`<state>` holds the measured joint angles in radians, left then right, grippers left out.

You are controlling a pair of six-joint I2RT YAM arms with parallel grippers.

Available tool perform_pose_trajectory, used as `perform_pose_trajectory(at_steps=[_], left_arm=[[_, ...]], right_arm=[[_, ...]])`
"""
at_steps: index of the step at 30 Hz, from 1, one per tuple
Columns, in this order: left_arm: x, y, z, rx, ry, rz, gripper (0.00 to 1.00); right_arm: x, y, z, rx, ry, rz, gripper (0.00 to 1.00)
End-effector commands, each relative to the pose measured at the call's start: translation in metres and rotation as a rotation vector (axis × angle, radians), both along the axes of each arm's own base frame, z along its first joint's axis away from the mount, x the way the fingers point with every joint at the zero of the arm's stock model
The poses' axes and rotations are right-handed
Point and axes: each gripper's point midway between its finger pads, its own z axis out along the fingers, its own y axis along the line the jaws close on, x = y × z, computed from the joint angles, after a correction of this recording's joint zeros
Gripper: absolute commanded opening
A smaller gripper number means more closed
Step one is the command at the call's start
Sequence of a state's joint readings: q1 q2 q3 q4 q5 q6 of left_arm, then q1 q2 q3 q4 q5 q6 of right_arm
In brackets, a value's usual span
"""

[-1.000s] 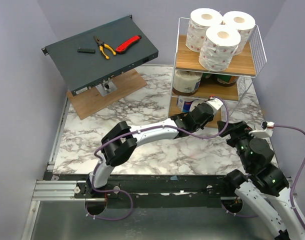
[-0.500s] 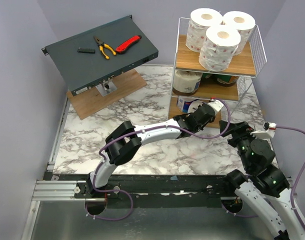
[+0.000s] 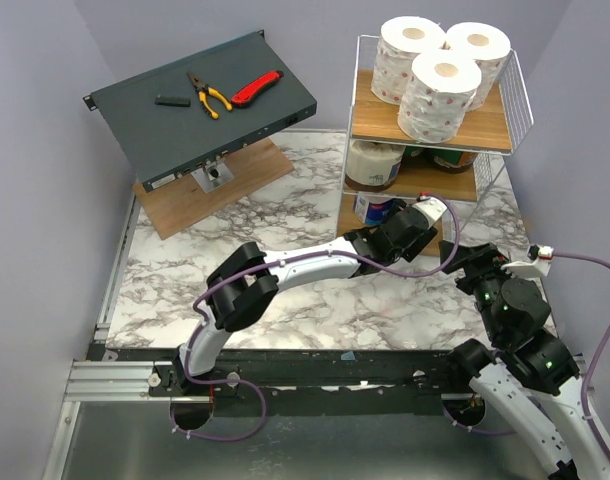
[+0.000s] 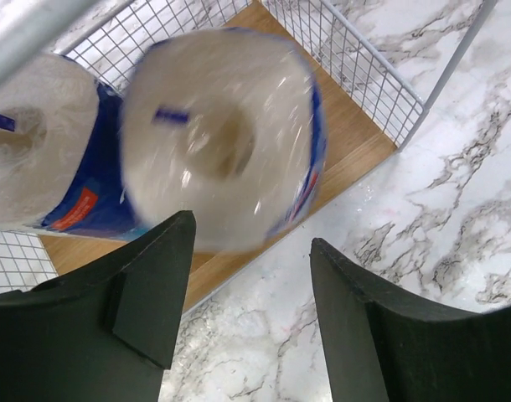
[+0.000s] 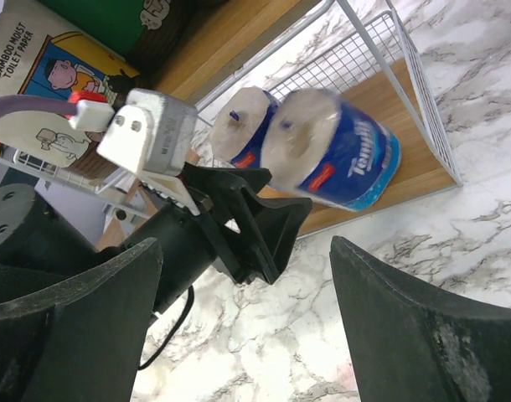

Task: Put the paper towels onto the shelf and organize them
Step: Place the paper towel on the shelf.

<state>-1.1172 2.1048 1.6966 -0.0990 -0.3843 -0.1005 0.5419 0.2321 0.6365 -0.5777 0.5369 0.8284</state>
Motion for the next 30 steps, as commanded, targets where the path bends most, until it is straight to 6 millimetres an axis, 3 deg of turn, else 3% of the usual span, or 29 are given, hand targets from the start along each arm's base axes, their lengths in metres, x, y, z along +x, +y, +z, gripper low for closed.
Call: perform_pose_trajectory(at_steps=[1,10,13,16,20,30], left_arm=[[-0.008,0.003,0.051,-0.089,-0.054,0.002,0.65],[-0.027,0.024,0.084,-0.182,-0.063,0.005,0.69],[-0.039,0.03,0.077,-0.258,-0.036,-0.015,0.62],[-0.049,0.03,0.069,-0.343,-0.028,-0.05,0.36],[-0.053,0.027,0.053,-0.42,-0.03,-0.071,0.16],[-0.049,-0.006,0.026,-0.568,-0.061,-0.223,0.13]], right_arm=[[0.0,-0.006,-0.002,-0.011,-0.003,-0.03,0.85],[0.0,-0.007,-0.002,-0.006,-0.001,-0.034,0.85],[0.0,-0.006,-0.003,-0.002,0.0,-0.032,0.85],[-0.001,-0.006,-0.003,0.001,-0.001,-0.03,0.85],[-0.002,-0.006,-0.001,0.005,-0.005,-0.026,0.84],[-0.004,-0.006,0.0,0.021,-0.014,-0.024,0.84]])
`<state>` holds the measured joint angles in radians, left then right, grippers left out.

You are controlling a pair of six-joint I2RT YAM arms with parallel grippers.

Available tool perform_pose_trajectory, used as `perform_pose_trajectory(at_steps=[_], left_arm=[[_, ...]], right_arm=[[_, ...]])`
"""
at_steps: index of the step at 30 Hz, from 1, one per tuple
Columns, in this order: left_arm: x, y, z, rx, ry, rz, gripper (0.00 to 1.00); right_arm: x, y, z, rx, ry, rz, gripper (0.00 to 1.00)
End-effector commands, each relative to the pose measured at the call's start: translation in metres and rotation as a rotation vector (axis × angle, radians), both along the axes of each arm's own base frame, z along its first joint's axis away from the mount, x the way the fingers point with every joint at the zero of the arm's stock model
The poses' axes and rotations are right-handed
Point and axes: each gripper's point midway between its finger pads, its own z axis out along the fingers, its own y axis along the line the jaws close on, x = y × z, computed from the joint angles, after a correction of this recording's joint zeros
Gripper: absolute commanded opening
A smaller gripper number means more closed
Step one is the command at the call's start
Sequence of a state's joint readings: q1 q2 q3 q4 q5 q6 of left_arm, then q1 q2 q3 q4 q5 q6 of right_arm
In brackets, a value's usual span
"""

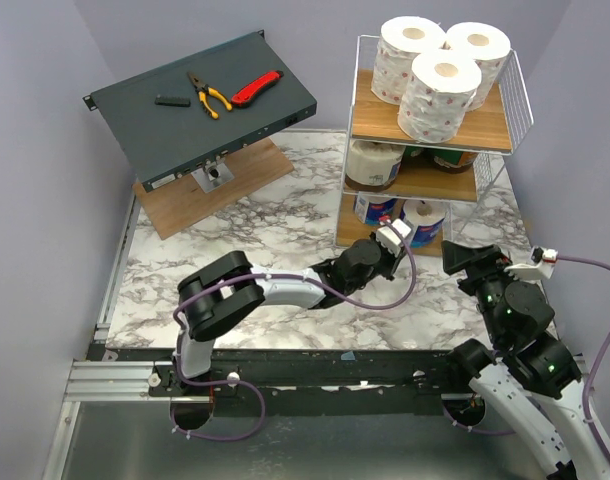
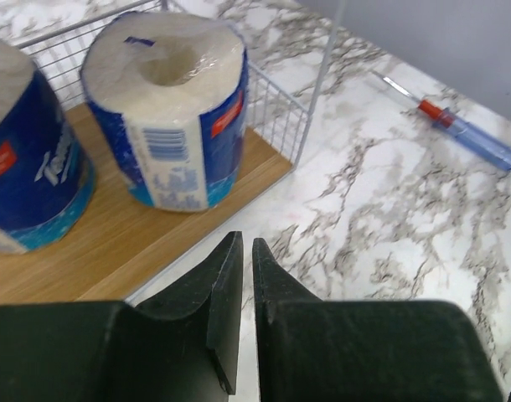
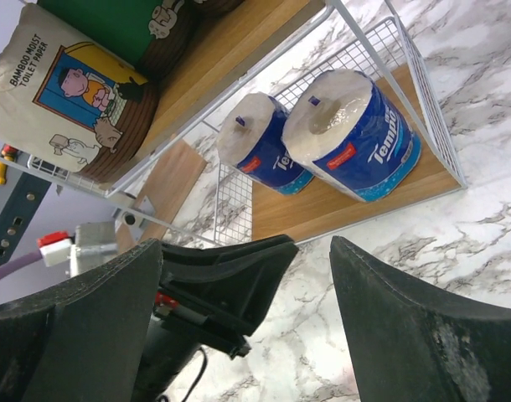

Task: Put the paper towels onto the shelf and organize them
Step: Place the paper towel on the shelf.

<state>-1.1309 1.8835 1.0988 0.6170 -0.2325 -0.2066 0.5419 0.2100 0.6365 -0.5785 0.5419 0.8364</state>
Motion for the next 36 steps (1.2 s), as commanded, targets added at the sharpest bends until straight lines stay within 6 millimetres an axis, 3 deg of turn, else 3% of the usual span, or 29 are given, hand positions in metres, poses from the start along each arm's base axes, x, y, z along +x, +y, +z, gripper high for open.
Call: perform_pose_trajectory(at_steps=[1,7,12,17,23,24,27,31,36], left_arm=[[0.002,-0.028,0.018,-0.181,-0.032,-0.101,0.12],[0.013,-0.048,0.0,-0.197,0.047,-0.11,0.11],[0.025,-0.052,-0.013,-0.239,0.135,-0.079,0.11],[0.009,-0.038,0.004,-0.31,0.098,-0.114,0.1],[-0.025,0.022,0.015,-0.334,0.074,-0.073,0.12],[-0.03,0.034,0.022,-0.354,0.066,-0.066,0.12],[-0.043,0.071,0.02,-0.344,0.073,-0.011,0.13],[-0.053,0.114,0.014,-0.29,0.088,0.088,0.15],[-0.057,0.165,0.012,-0.281,0.103,0.21,0.15]], right_arm=[[-0.002,-0.004,-0.004,0.005,0.005,-0.017,0.84],[-0.002,-0.005,-0.004,0.001,0.007,-0.022,0.84],[-0.002,-0.004,-0.005,0.004,0.005,-0.017,0.84],[0.002,-0.003,-0.01,-0.011,0.016,-0.022,0.84],[0.013,0.0,-0.032,-0.045,0.12,-0.053,0.9],[0.015,0.002,-0.039,-0.052,0.145,-0.054,0.91],[0.023,0.012,-0.061,-0.065,0.177,-0.027,0.91],[0.033,0.02,-0.094,-0.067,0.22,-0.029,0.91],[0.052,0.02,-0.121,-0.109,0.222,-0.077,0.88]])
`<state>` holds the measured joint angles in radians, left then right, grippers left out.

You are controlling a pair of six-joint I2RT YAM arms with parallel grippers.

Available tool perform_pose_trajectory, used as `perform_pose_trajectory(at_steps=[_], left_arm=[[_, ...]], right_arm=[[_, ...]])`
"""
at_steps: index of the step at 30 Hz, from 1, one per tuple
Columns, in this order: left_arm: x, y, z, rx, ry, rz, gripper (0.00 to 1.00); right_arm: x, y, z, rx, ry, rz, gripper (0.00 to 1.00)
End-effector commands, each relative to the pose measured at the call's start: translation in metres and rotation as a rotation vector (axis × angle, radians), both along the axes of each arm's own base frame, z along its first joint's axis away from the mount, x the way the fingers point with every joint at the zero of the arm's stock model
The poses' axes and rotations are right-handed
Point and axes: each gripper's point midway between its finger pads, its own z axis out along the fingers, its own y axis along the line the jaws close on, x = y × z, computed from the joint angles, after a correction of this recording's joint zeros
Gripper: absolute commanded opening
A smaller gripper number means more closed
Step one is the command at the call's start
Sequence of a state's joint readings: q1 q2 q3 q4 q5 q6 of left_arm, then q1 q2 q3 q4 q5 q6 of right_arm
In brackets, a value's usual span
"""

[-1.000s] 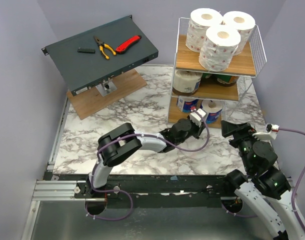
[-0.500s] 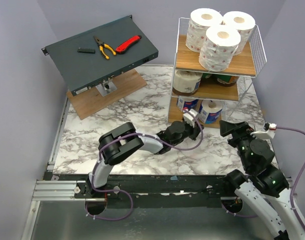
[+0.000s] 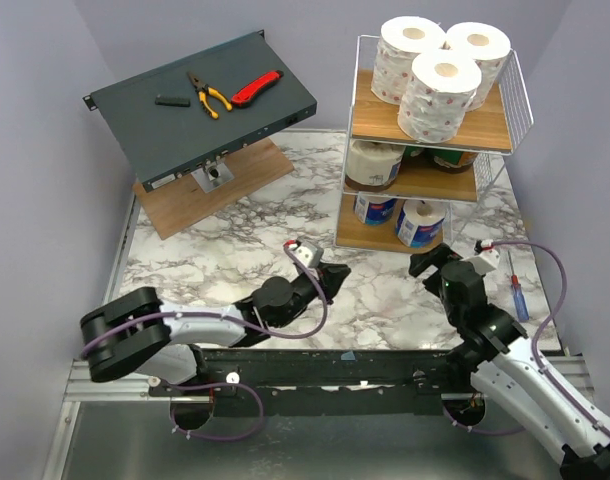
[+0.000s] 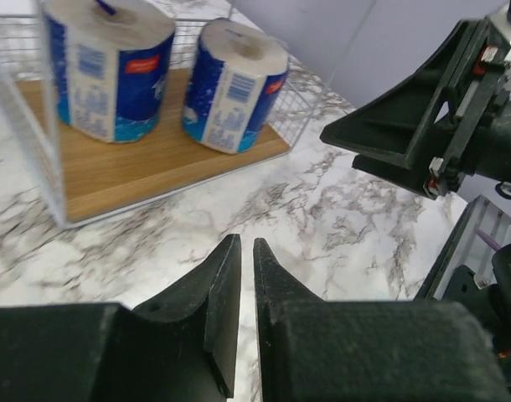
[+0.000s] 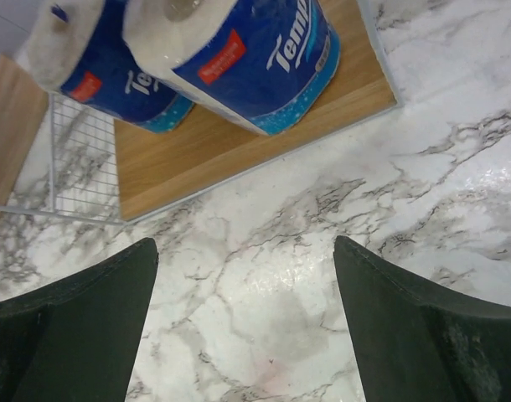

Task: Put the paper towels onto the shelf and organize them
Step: Place the paper towel on the shelf.

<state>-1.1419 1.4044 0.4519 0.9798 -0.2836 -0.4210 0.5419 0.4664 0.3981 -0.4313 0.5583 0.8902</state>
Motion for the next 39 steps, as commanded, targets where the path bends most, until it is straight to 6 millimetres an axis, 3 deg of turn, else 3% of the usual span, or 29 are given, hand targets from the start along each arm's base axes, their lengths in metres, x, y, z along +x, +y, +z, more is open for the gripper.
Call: perform_pose_trajectory(at_steps=[1,5,20,31,39], left_arm=[[0.005,0.05,-0.012,0.037,0.049,0.166,0.15],[0.001,0.073,-0.015,0.036,0.062,0.205,0.16],[-0.005,0.114,-0.022,0.037,0.067,0.277,0.2],[-0.008,0.122,-0.028,0.043,0.06,0.278,0.21],[-0.011,0.125,-0.031,0.044,0.062,0.274,0.21]], right_arm=[[0.024,0.003,0.0,0.01,-0.084,-0.048,0.88],[0.04,0.002,-0.005,-0.027,-0.12,-0.082,0.87],[0.081,0.007,-0.023,-0.112,-0.154,-0.161,0.88],[0.106,0.012,-0.027,-0.156,-0.18,-0.192,0.88],[0.117,0.013,-0.041,-0.199,-0.162,-0.219,0.88]])
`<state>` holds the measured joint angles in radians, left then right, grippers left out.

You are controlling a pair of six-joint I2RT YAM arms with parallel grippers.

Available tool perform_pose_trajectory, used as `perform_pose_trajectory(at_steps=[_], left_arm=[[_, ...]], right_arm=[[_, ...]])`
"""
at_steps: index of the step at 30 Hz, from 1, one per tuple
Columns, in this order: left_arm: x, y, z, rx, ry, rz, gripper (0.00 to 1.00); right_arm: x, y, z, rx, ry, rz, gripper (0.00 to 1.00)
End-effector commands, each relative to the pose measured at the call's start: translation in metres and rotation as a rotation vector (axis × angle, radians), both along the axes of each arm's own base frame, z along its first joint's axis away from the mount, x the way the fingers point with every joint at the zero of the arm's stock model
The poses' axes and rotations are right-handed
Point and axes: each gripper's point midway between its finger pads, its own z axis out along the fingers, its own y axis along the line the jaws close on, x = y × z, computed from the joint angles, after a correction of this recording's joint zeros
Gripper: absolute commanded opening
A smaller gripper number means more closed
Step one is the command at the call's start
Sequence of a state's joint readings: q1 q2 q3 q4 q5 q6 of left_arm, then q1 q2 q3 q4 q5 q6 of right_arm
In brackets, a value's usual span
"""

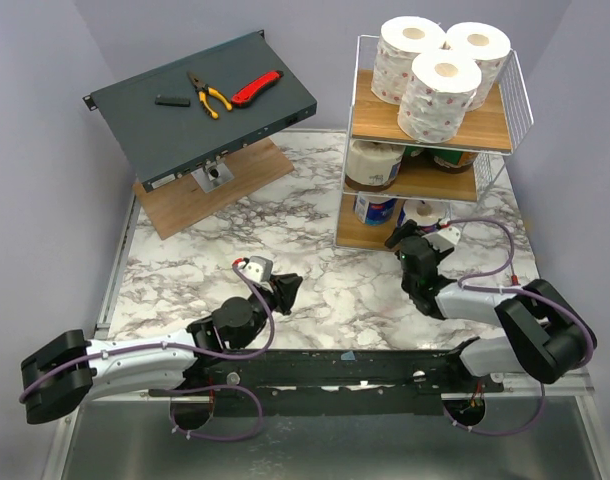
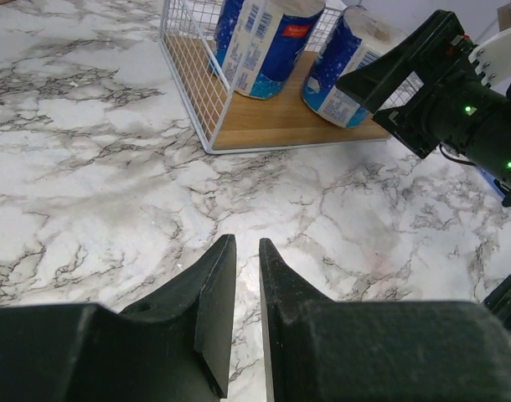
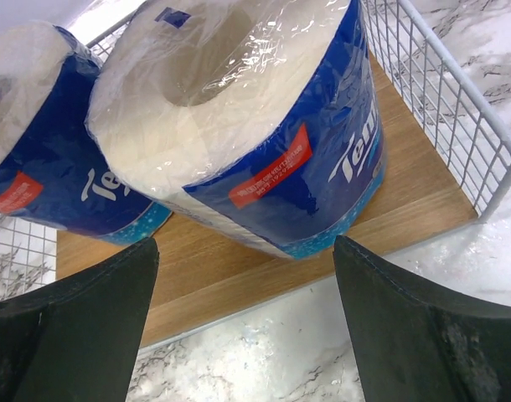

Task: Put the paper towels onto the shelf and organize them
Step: Place the paper towel on the shelf.

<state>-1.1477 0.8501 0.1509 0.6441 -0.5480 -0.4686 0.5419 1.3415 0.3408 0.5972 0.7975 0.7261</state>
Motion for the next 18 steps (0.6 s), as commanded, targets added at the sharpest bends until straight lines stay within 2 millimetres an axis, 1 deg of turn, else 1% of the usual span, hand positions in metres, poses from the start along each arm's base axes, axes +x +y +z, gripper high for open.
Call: perform_pose_trajectory(at_steps=[1,7,15,18], left_arm=[[-0.001,0.007,-0.003,0.003,-0.001,0.016,0.21],[-0.002,0.008,-0.007,0.007,0.003,0.012,0.21],[-0.003,0.011,-0.011,0.008,0.013,0.015,0.21],[-0.004,0.012,-0.013,0.006,0.019,0.015,0.21]], right_arm=[[0.013,-0.003,0.012,-0.016,-0.061,-0.057,0.88],[0.024,-0.002,0.018,-0.046,-0.092,-0.07,0.87],[0.035,-0.002,0.013,-0.083,-0.111,-0.078,0.87],[0.038,-0.003,0.015,-0.087,-0.131,-0.079,0.87]])
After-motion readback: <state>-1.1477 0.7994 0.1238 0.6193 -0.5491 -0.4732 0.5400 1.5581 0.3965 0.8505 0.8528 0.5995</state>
